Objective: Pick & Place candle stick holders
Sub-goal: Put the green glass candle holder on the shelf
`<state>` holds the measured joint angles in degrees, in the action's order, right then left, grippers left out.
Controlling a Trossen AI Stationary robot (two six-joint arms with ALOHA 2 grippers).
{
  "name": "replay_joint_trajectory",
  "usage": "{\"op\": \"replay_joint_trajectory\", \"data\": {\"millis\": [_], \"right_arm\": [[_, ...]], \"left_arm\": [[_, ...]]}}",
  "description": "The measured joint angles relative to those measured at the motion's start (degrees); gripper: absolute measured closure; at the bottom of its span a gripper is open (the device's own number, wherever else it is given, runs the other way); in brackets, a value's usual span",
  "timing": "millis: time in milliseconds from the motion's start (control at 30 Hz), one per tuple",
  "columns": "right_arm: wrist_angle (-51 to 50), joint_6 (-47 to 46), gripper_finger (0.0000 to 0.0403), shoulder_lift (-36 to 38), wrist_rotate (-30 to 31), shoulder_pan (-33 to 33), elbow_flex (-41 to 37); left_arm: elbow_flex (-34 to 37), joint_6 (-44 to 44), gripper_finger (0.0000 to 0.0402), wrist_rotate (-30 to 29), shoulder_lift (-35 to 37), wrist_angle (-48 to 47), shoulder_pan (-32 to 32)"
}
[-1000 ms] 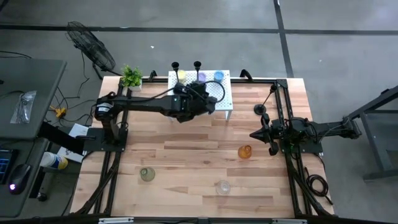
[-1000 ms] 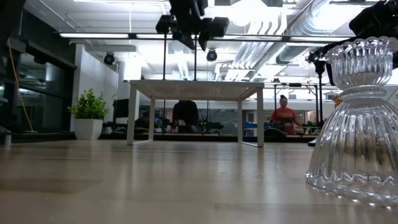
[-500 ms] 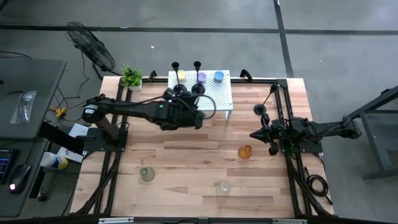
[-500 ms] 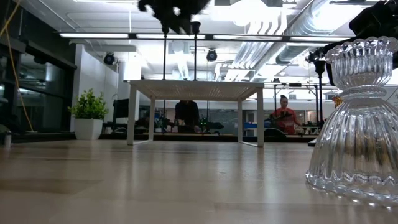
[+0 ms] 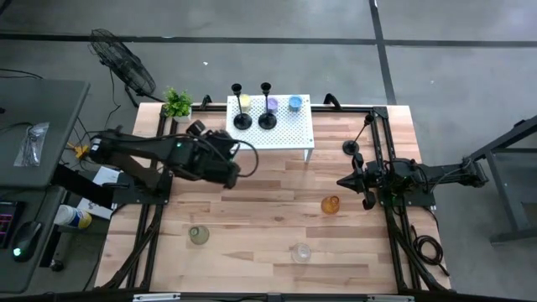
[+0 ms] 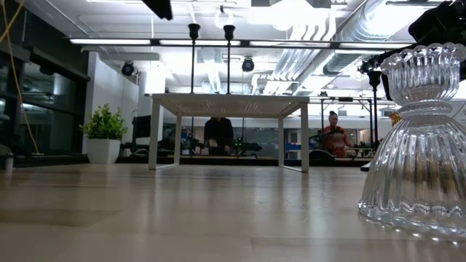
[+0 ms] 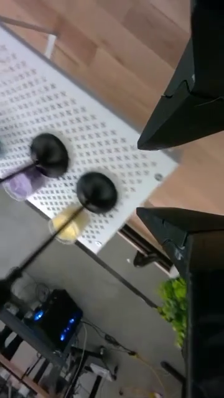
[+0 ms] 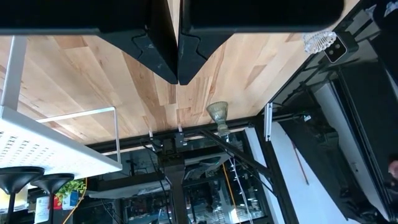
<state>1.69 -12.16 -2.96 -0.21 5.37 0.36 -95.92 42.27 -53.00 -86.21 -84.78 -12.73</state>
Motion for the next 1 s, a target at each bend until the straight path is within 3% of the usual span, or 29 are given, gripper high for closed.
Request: {"op": "replay_joint_trajectory", "data": {"millis": [133,333,533,633,867,1000], "right_arm": [[0.1,0.0,0.0401,0.0,0.0,0.0,0.0],[0.1,0.0,0.0401,0.0,0.0,0.0,0.0],[0.1,0.0,0.0401,0.0,0.0,0.0,0.0],[0.1,0.0,0.0401,0.0,0.0,0.0,0.0],[0.1,0.0,0.0401,0.0,0.0,0.0,0.0],[0.1,0.0,0.0401,0.0,0.0,0.0,0.0]], "left_arm": [[0.0,3.8,0.0247,-0.6,1.1,-5.3,-1.4],[5.1,10.0,0.0247,-0.8,5.5,-4.6,-2.9],[14.8,18.8,0.0247,6.3,13.2,-2.6,-2.8],[19.4,18.0,0.0247,12.9,17.2,-1.7,-2.8],[26.5,14.7,0.0247,35.0,22.8,-1.5,-6.6],[29.0,14.5,0.0247,42.7,24.1,-0.1,-10.7]]}}
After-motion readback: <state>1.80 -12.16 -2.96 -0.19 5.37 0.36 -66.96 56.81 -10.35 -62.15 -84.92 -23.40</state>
